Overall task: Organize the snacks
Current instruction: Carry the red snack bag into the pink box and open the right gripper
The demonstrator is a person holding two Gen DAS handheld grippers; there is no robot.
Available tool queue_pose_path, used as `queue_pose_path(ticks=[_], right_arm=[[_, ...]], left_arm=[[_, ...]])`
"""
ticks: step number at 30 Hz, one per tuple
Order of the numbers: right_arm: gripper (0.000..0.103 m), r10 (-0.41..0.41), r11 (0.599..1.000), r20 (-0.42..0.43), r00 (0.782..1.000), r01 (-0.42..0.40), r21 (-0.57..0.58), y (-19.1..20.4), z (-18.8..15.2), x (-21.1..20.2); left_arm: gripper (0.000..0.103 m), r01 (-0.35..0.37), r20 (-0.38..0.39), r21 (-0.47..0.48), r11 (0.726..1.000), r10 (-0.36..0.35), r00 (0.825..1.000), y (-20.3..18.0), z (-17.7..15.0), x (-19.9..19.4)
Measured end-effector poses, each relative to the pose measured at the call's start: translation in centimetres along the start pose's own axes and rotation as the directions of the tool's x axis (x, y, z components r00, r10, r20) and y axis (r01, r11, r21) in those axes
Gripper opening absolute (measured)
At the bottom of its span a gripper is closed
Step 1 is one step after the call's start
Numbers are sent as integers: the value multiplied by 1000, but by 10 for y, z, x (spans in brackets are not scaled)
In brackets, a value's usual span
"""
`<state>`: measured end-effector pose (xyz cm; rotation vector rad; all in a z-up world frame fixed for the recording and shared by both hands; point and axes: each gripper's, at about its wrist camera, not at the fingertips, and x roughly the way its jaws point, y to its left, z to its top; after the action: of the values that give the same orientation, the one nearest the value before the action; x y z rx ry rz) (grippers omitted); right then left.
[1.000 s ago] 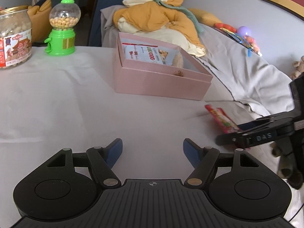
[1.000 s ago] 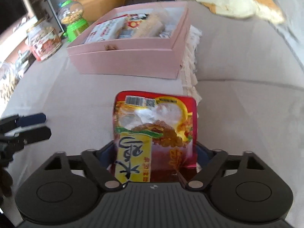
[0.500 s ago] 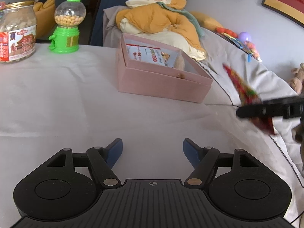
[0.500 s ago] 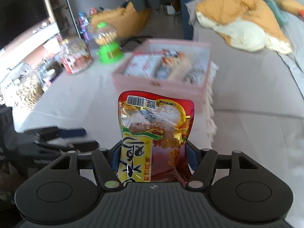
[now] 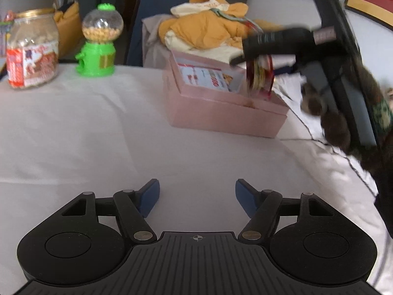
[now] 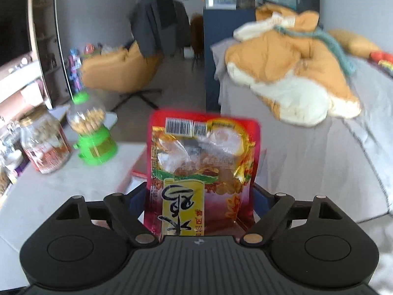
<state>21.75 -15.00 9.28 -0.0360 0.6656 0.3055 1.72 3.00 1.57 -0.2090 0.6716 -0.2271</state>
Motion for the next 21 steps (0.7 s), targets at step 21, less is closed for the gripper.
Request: queue_pose_path(ticks=[21], right_arm=[[88, -54, 999, -52, 997, 54, 6, -8, 7, 61]], left_arm=[[73, -52, 17, -1, 999, 52, 999, 0, 11, 2]])
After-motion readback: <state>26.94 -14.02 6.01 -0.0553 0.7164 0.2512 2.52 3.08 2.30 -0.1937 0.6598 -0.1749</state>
